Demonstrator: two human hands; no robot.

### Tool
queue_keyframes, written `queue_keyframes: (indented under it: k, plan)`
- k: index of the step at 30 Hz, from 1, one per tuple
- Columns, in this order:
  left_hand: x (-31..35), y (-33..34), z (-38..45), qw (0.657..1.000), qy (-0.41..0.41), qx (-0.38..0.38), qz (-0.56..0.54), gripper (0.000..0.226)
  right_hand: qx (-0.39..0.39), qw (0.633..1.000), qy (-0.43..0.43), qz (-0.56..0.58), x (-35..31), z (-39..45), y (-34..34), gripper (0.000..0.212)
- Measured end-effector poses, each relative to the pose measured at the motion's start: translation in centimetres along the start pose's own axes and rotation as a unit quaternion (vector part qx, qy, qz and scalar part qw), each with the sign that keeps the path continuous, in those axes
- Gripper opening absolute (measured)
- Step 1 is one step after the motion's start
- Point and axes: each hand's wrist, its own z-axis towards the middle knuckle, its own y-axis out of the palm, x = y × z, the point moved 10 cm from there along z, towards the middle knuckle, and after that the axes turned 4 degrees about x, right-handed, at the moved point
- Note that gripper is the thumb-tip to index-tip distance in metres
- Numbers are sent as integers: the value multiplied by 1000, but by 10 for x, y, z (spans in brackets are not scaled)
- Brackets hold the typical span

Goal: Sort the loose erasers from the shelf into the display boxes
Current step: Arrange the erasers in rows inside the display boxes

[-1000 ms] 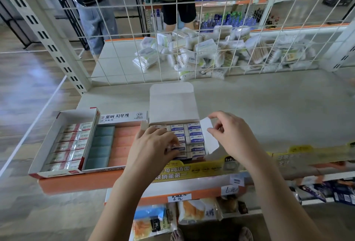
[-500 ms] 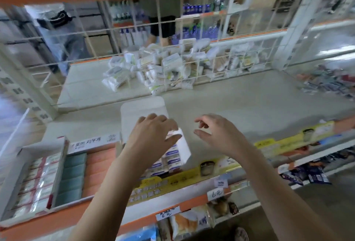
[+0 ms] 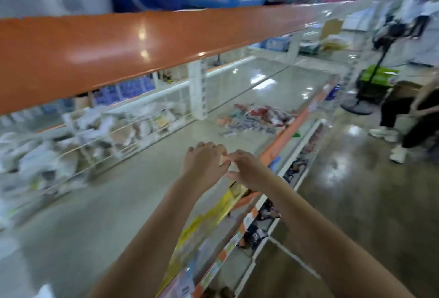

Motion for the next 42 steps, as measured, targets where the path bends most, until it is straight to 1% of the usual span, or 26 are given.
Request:
queue_keyframes:
  k: [5, 9, 12, 17, 21, 24, 27, 30, 34, 36, 38, 39, 41, 42]
  plan:
    - [23, 46, 63, 999, -3, -39, 17, 37, -18, 996, 78, -37, 92, 29, -20, 44]
    - [20, 77, 102, 998, -26, -58, 29, 36, -11, 994, 96, -53, 144, 50, -34, 45]
    - [6, 96, 124, 995, -58, -67, 38, 38, -8, 994, 92, -51, 167, 68, -41, 44]
    - [-23, 117, 145, 988, -121, -74, 53, 43, 29, 997, 53, -43, 177, 104, -47, 44]
    - [-39, 127, 153, 984, -150, -68, 61, 40, 73, 992, 41, -89, 178, 129, -51, 25]
    - [-47, 132, 156, 982, -170, -64, 50, 37, 85, 985, 57, -137, 180, 143, -44, 29]
    - [-50, 131, 158, 984, -171, -36, 29, 32, 98, 979, 68, -165, 179, 151, -40, 33]
    - [-50, 129, 159, 986, -165, -10, 22, 27, 101, 979, 72, -162, 179, 154, -39, 35]
    - [-53, 128, 158, 983, -182, 6, 8, 22, 107, 984, 64, -127, 183, 150, -41, 35]
    - [-56, 128, 152, 981, -193, 10, -29, 19, 120, 986, 48, -106, 183, 146, -44, 30]
    - [-61, 125, 141, 967, -221, 29, -124, 12, 130, 988, 32, -82, 181, 140, -45, 29]
    - [-64, 124, 134, 953, -239, 39, -181, 5, 128, 989, 30, -64, 179, 136, -44, 33]
    - [-67, 117, 119, 917, -273, 66, -282, 11, 122, 992, 27, -19, 173, 128, -41, 37]
    - [-70, 114, 111, 898, -292, 76, -321, 12, 126, 992, 15, 2, 166, 124, -41, 34]
